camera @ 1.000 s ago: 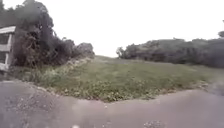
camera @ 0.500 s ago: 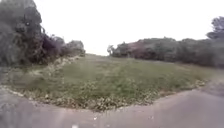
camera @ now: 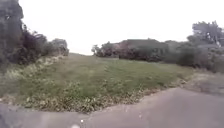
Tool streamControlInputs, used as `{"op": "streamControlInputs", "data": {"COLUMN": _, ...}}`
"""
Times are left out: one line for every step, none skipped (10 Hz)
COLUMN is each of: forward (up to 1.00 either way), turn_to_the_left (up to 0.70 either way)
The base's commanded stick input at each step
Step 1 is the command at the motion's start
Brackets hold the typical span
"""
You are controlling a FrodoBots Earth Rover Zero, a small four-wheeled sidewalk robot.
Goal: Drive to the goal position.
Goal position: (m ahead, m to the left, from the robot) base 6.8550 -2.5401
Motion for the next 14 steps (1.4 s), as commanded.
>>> {"op": "streamControlInputs", "data": {"forward": 0.00, "turn_to_the_left": -0.69}}
{"op": "streamControlInputs", "data": {"forward": 0.00, "turn_to_the_left": -0.69}}
{"op": "streamControlInputs", "data": {"forward": 0.00, "turn_to_the_left": -0.56}}
{"op": "streamControlInputs", "data": {"forward": 0.00, "turn_to_the_left": -0.27}}
{"op": "streamControlInputs", "data": {"forward": 0.00, "turn_to_the_left": 0.00}}
{"op": "streamControlInputs", "data": {"forward": 0.00, "turn_to_the_left": 0.00}}
{"op": "streamControlInputs", "data": {"forward": 0.00, "turn_to_the_left": 0.00}}
{"op": "streamControlInputs", "data": {"forward": 0.70, "turn_to_the_left": -0.13}}
{"op": "streamControlInputs", "data": {"forward": 0.70, "turn_to_the_left": -0.29}}
{"op": "streamControlInputs", "data": {"forward": 0.70, "turn_to_the_left": -0.35}}
{"op": "streamControlInputs", "data": {"forward": 0.70, "turn_to_the_left": -0.35}}
{"op": "streamControlInputs", "data": {"forward": 0.70, "turn_to_the_left": -0.35}}
{"op": "streamControlInputs", "data": {"forward": 0.70, "turn_to_the_left": -0.35}}
{"op": "streamControlInputs", "data": {"forward": 0.70, "turn_to_the_left": -0.35}}
